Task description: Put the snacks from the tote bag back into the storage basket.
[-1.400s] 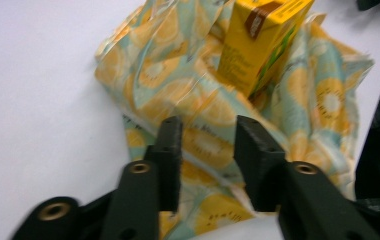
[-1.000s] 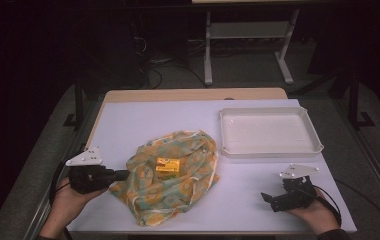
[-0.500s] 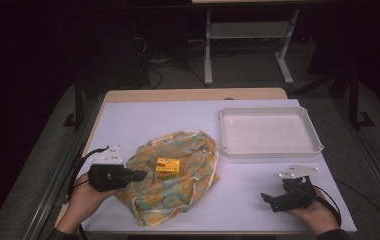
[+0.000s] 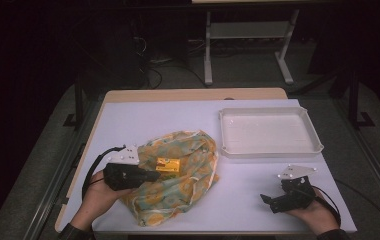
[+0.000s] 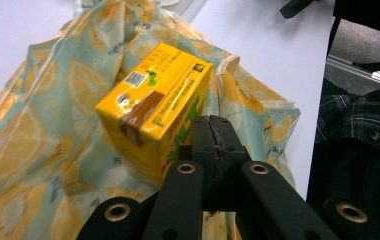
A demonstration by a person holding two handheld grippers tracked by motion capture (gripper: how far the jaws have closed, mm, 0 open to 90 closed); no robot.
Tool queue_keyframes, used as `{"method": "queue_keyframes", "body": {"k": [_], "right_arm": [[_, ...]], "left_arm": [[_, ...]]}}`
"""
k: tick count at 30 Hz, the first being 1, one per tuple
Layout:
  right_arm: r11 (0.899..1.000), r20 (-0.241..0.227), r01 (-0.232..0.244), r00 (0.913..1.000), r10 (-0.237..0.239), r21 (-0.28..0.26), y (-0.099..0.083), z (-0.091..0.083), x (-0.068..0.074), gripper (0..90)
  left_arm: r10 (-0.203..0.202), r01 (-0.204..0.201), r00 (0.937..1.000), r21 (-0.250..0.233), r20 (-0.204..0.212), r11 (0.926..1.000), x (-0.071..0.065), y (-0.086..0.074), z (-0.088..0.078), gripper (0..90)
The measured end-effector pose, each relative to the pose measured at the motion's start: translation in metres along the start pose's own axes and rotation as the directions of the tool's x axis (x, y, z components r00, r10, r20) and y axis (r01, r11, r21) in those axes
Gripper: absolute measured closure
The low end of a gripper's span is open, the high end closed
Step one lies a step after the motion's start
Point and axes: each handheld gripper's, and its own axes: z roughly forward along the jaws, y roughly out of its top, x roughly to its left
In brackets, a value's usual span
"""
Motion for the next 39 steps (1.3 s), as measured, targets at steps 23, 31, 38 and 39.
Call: {"method": "queue_keyframes", "body": {"k": [23, 31, 38, 39], "right_arm": [[1.000, -0.008, 0.005, 1.0000, -0.005, -0.001, 0.001, 0.000, 0.000, 0.0], [1.000, -0.009, 0.007, 0.9999, -0.007, -0.002, 0.001, 0.000, 0.001, 0.0], [1.000, -0.008, 0.006, 0.9999, -0.006, -0.001, 0.001, 0.000, 0.000, 0.0], [1.000, -0.008, 0.004, 1.0000, -0.004, 0.000, 0.001, 0.000, 0.000, 0.0]], "left_arm": [[0.040, -0.042, 0.9987, 0.060, 0.033, 0.9973, -0.006, 0.027, 0.034, 89.8], [0.040, -0.041, 0.9991, 0.066, 0.017, 0.9970, -0.006, 0.030, 0.040, 89.8], [0.033, -0.034, 0.9994, 0.074, 0.009, 0.9967, -0.004, 0.034, 0.043, 89.8], [0.033, -0.034, 0.9994, 0.074, 0.010, 0.9967, -0.003, 0.035, 0.043, 89.8]]}}
